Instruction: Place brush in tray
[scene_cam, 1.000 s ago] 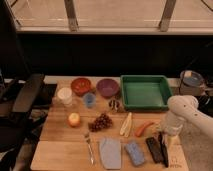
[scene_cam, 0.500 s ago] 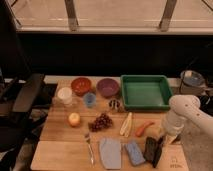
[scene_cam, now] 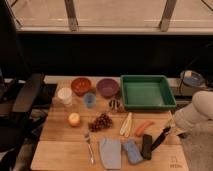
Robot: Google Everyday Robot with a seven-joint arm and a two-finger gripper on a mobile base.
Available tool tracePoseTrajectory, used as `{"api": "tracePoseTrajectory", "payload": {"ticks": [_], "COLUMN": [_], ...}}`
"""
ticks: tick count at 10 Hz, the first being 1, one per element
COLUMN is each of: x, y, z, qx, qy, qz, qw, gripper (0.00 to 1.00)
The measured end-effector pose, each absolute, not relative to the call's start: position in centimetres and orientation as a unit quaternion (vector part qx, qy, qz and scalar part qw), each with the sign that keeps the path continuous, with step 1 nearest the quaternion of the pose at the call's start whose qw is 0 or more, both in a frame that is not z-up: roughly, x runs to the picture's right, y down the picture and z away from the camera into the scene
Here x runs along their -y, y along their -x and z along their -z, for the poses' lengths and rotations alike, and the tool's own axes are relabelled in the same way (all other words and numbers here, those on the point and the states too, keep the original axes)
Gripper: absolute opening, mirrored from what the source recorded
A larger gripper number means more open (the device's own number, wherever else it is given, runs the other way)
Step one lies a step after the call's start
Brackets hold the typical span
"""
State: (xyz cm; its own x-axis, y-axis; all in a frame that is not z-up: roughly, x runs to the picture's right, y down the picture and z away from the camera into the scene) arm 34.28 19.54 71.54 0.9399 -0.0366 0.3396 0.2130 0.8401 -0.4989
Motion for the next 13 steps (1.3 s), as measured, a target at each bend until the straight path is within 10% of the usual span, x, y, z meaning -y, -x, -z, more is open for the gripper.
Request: {"api": "tracePoseTrajectory", "payload": {"ticks": [5,13], "x": [-8.2,5.5], "y": [-34.7,-32.2], "z": [-68.0,-78.8], "qx": [0.061,0.041], "qy": [0.176,0.122], "qz": [0.020,-0.012], "qw": [0.982,0.992], "gripper": [0.14,0.14]}}
